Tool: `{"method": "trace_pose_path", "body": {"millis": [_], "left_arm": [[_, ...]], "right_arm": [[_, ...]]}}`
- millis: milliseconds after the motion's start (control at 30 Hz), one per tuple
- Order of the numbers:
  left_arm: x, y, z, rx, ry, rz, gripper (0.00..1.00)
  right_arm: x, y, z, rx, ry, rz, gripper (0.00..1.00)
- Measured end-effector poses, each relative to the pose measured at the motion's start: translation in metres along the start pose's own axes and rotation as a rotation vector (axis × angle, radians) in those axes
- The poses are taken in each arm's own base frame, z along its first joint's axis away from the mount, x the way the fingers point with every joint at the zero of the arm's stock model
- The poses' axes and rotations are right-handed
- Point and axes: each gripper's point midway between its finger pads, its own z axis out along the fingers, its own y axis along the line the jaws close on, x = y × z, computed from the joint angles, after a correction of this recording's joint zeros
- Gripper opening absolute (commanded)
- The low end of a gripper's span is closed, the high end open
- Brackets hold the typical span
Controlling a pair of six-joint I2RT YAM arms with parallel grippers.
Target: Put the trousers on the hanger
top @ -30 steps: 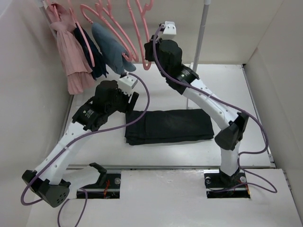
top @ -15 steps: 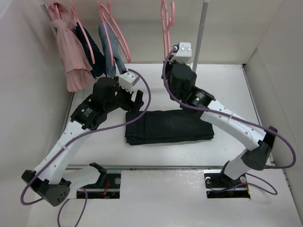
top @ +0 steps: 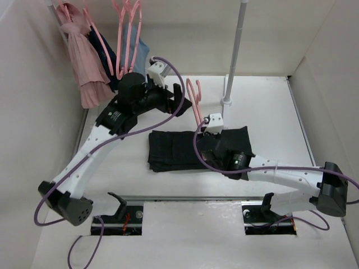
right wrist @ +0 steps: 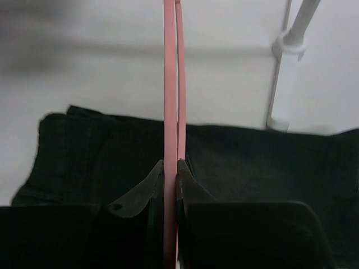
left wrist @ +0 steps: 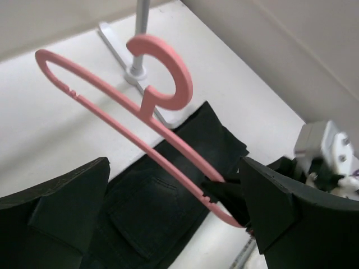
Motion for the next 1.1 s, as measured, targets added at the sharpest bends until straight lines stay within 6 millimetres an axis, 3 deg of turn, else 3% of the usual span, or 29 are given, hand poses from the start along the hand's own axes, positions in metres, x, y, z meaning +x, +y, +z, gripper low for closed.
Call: {"method": "trace_pose_path", "body": {"millis": [100, 233, 333, 467, 700, 767, 933, 967, 1067, 1100], "left_arm": [[0.018, 0.006, 0.028, 0.019, 0.080, -0.075, 1.00], [0.063, 0.022, 0.060, -0.001, 0.220, -0.180, 1.00], [0.089, 0.027, 0.067, -0.015, 0.287, -0.244, 1.00], [0.099, 0.027, 0.070, -0.022, 0.314, -0.292, 1.00], [0.131, 0.035, 0.083, -0.064, 0.407, -0.321, 0.98], [0.141, 0.037, 0.083, -0.084, 0.435, -0.321, 0.93], [0.149, 0.038, 0.081, -0.100, 0.459, -0.316, 0.58], [0.149, 0.037, 0.081, -0.097, 0.461, -0.315, 0.42], [0.149, 0.034, 0.082, -0.089, 0.463, -0.306, 0.16], [0.149, 0.033, 0.083, -0.087, 0.464, -0.302, 0.00]], "right_arm": [[0.044, -0.010, -0.001, 0.021, 0.079, 0.014, 0.00], [0.091, -0.017, -0.006, 0.060, 0.179, 0.007, 0.00], [0.123, -0.011, -0.012, 0.070, 0.233, -0.002, 0.00], [0.160, -0.005, -0.013, 0.103, 0.284, -0.020, 0.00], [0.168, 0.001, -0.013, 0.130, 0.259, 0.018, 0.00], [0.168, 0.001, -0.013, 0.132, 0.256, 0.023, 0.00], [0.168, 0.001, -0.013, 0.127, 0.255, 0.012, 0.00], [0.168, 0.002, -0.012, 0.126, 0.256, 0.005, 0.00], [0.169, 0.005, -0.010, 0.122, 0.257, -0.003, 0.00], [0.170, 0.007, -0.010, 0.120, 0.259, -0.005, 0.00]]}}
